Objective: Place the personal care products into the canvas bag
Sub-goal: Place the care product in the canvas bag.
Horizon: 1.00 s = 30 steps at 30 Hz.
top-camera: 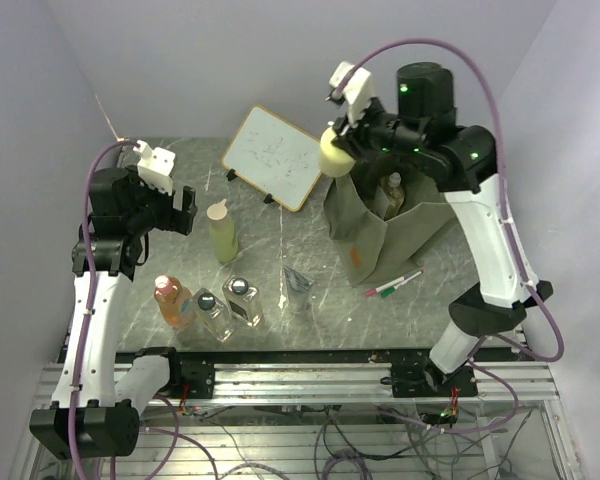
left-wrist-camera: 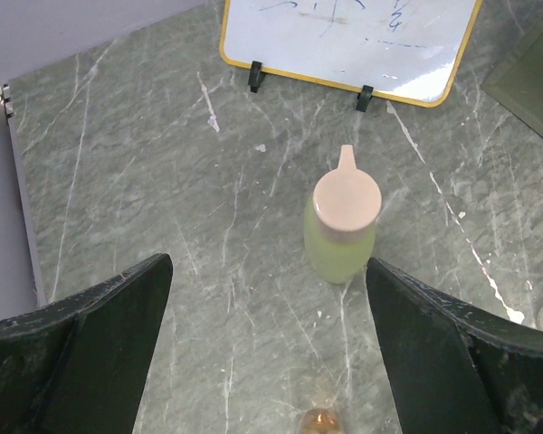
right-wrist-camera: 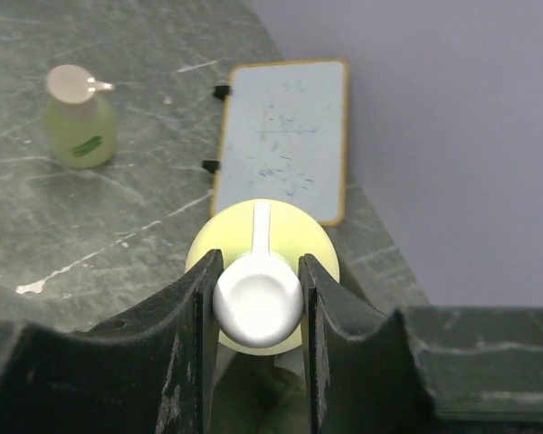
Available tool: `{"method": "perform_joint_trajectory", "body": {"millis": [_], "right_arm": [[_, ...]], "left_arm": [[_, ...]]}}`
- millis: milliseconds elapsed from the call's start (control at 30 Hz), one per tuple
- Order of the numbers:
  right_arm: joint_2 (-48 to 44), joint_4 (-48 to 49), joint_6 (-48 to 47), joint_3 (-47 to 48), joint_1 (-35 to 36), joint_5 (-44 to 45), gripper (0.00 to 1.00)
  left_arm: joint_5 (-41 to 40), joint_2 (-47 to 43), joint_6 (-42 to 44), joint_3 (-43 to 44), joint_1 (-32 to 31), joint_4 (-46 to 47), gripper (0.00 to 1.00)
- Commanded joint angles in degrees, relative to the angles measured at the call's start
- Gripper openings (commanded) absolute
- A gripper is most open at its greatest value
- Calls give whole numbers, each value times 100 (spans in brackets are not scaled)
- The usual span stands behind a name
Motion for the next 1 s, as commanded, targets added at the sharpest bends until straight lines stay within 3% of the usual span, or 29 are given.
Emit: {"method": "perform_joint_trajectory", "body": {"millis": [0,267,500,733,967], "right_arm": [[-665,695,40,338,-537,8,0],[-1296,1005,121,-557,-1450,15,0],[-1527,1287,352,-1584,-2219,-536,0],[-1631,1727,505,-2906,-2364,-1157,0],[-1509,2153,713,-3593,-2368,-1562,0]], "left_arm": [[-20,39,96,-18,-175,101,99],[-147,74,162,-80,-472,147,99],[-141,40,150,-132,-521,197,99],[-149,-39,165,-230,-522,227,99],[-117,-54,189,-231,-525,215,99]]}}
